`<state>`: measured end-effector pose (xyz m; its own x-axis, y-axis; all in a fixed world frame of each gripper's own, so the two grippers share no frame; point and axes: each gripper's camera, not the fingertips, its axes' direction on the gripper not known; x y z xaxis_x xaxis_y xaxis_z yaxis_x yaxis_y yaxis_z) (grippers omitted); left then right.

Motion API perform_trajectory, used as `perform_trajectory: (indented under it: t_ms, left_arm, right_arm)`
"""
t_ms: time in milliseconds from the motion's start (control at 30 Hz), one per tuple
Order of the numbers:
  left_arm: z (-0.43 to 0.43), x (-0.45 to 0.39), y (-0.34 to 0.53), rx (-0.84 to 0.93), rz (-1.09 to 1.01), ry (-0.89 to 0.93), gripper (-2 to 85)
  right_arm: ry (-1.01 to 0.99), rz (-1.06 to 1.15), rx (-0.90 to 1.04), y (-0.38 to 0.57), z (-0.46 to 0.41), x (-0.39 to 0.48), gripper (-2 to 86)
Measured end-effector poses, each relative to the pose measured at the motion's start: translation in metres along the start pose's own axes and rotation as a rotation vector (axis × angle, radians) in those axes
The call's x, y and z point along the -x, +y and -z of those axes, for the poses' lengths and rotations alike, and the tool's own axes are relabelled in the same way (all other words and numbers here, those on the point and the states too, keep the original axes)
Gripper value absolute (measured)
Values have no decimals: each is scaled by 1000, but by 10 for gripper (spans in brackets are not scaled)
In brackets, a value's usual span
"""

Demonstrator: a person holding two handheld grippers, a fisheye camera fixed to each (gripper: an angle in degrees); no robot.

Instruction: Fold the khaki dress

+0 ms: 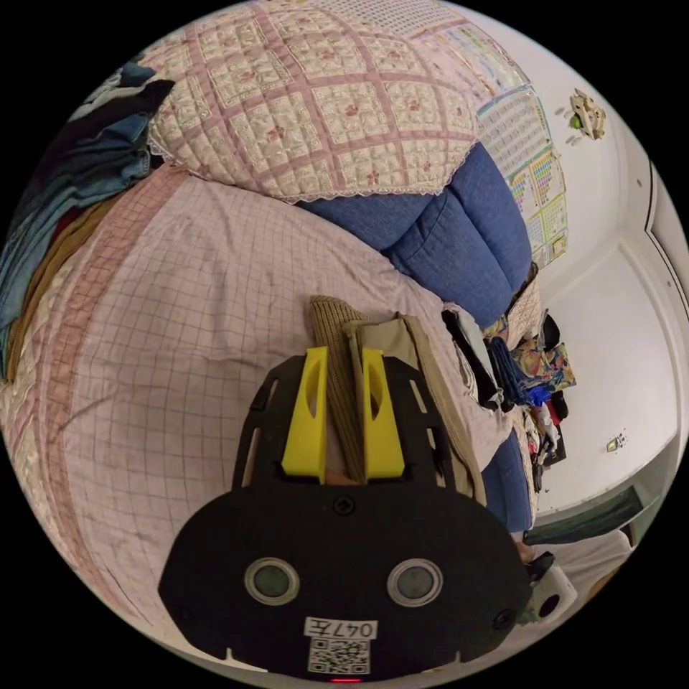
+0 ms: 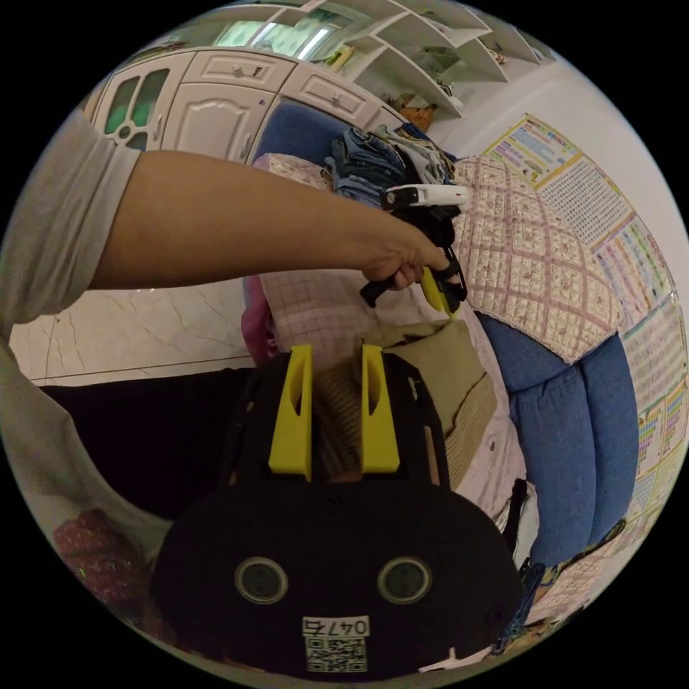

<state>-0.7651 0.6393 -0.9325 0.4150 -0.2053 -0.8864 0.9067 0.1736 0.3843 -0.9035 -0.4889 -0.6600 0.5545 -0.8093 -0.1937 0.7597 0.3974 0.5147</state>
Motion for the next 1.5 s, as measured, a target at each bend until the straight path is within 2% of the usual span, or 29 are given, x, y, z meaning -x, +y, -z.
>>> perform_trajectory:
  t_ms: [100,167,233,400,567,833,967,1100,1200,1367,1500]
  left_arm:
    - [26,-11,20,-31,-20,12,76]
    - [44,-21,42,-59,-48,22,80]
    - [53,-26,60,-65,-57,25,83]
    - [75,-42,112,-79,-107,71,88]
    - [92,-54,169,-109,-148,81,90]
    - [76,-36,209,-95,-97,94,104]
    - [54,-34,223,-73,-101,50,111]
    - [35,-21,221,-59,-87,66,120]
    - [29,-2,210,-92,-79,122,123]
    - [3,28,141,-83,-130,69,127]
    - [-56,73,71,-25,-44,85,135]
  right_arm:
    - [-58,-14,-20,19,-9,18,36]
    - [-237,-2,60,36,-36,28,25]
    - [-304,-12,59,54,-42,35,20]
    - [-357,-81,-143,137,-21,49,11]
    - [-243,-395,-294,290,-15,49,6]
    - [-92,-785,-276,527,-58,81,11]
    - [-101,-921,-265,641,-96,115,16]
    - [-166,-988,-238,716,-145,154,33]
    - [-325,-1080,-238,776,-197,189,67]
    - [-504,-1216,-214,882,-285,271,97]
    - [-605,-1297,-206,953,-340,329,104]
